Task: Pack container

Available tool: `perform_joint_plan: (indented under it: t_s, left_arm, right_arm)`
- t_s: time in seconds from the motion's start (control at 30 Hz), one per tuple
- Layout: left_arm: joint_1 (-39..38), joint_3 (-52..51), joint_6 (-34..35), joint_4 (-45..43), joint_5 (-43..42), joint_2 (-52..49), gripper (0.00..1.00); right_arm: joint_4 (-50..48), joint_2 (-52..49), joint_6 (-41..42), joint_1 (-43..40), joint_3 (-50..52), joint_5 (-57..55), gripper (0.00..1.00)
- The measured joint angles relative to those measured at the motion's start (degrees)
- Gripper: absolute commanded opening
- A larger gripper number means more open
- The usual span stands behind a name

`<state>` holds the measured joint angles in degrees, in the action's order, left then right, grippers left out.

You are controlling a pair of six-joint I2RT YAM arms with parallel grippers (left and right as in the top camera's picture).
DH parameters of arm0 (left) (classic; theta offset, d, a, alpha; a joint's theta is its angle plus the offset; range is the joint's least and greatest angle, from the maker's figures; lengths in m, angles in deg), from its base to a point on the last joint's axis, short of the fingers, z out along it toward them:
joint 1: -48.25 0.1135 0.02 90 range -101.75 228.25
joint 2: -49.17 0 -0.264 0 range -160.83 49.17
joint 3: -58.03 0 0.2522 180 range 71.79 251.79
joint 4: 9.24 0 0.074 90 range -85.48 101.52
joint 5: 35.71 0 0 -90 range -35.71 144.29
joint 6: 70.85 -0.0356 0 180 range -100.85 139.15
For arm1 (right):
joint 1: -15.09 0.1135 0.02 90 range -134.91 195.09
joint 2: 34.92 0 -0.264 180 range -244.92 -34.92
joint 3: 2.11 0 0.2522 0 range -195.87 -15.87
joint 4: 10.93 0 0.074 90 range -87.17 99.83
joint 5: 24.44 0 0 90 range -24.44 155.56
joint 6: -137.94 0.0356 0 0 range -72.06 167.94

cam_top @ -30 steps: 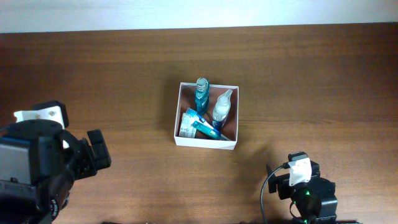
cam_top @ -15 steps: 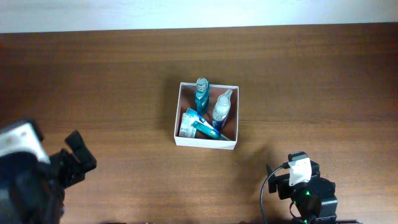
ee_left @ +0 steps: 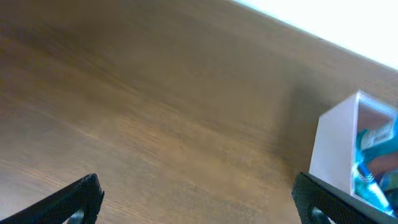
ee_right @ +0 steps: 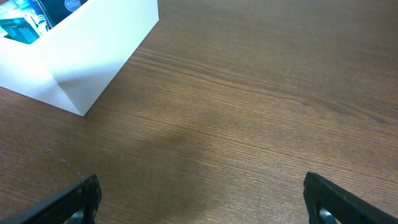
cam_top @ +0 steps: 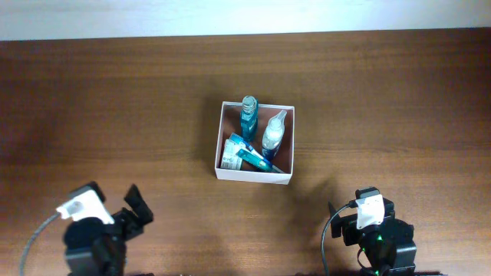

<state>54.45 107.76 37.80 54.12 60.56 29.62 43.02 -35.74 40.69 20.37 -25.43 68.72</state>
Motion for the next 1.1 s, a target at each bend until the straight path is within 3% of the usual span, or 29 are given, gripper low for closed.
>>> perform_joint_plan:
  t_s: [0.3, 0.73, 1.1]
  left_arm:
    - [0.0, -16.7, 0.0, -3.3, -3.7, 7.8, 0.99]
    - [0.0, -25.2, 0.0, -5.3, -4.4, 12.6, 0.99]
    - [0.0, -25.7, 0.0, -5.8, -4.4, 12.9, 1.00]
  right_arm:
    - [0.0, 0.0, 0.0, 0.0, 0.0, 0.0, 0.99]
    - [0.0, 0.0, 0.0, 0.0, 0.0, 0.0, 0.99]
    - [0.0, 0.0, 0.0, 0.0, 0.0, 0.0, 0.99]
